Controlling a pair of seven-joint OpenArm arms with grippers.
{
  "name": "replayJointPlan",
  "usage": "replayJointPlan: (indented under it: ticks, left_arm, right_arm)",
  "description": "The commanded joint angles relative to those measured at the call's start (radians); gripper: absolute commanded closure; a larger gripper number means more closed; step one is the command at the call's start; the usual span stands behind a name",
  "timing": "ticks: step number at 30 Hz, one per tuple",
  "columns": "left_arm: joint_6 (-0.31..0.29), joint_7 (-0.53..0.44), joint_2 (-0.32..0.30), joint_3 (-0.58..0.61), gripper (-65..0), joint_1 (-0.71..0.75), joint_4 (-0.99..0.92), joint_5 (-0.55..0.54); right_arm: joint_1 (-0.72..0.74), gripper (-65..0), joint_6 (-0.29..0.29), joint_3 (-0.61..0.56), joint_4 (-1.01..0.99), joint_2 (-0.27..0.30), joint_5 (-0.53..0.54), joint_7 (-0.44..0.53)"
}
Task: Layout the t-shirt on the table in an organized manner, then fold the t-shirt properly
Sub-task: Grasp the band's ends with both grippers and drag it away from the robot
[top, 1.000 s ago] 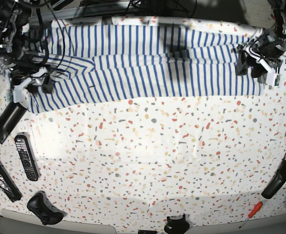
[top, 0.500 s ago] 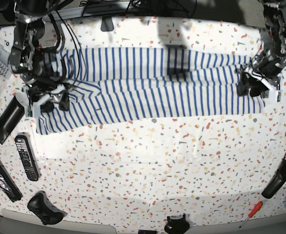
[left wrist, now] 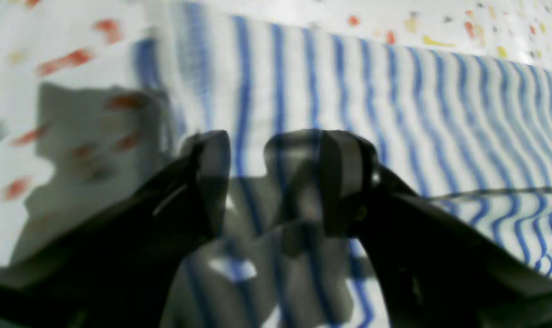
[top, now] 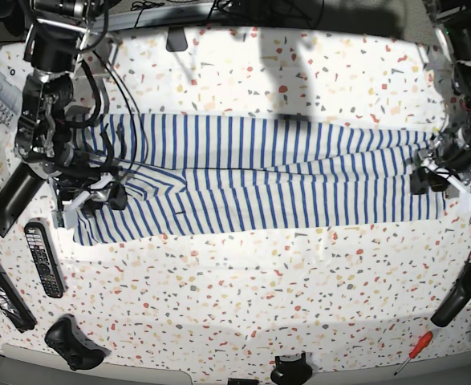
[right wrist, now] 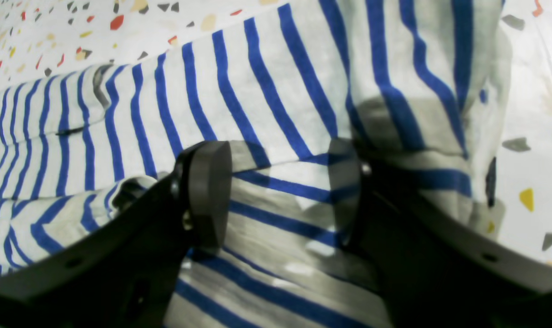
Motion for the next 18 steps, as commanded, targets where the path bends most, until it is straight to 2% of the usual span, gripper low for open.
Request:
replayJointPlan:
  ticks: [1,3,6,8,12,16,18]
  left_arm:
    - [0.011,-0.002,-0.035,-0.006,-29.7,-0.017,0.039,-0.008]
    - [0.011,0.008,-0.058,-0.006,-29.7,-0.016,0.087,-0.027]
    - [0.011,0.021,-0.090,-0.006,-29.7,-0.016,0.140,-0.030]
    - [0.011,0.032,-0.108,-0.006,-30.0,-0.016,0.143,-0.030]
    - [0.030,0.077,-0.112,-0.006,-34.7,-0.016,0.116,-0.023]
    - [0.029,0.094,-0.113,-0.006,-36.1,-0.017,0.055,-0.030]
    - [0.024,0.111,-0.115,-0.006,-36.1,-0.017,0.031,-0.069]
  right_arm:
    - [0.016,-33.1,-0.002,0.002,0.014,0.011,-0.013,-0.014]
    - [0.018,-33.1,0.034,0.002,0.041,0.011,-0.014,0.000]
    - [0.018,-33.1,0.130,0.002,0.111,0.011,-0.013,0.006]
    - [0.017,-33.1,0.139,0.002,0.161,0.011,-0.004,-0.011]
    - [-0.006,-33.1,0.142,0.002,0.264,0.010,0.001,-0.056]
    - [-0.096,-33.1,0.142,0.002,0.392,0.008,0.002,-0.052]
    - [-0.156,-33.1,0.142,0.002,0.467,0.008,0.001,-0.052]
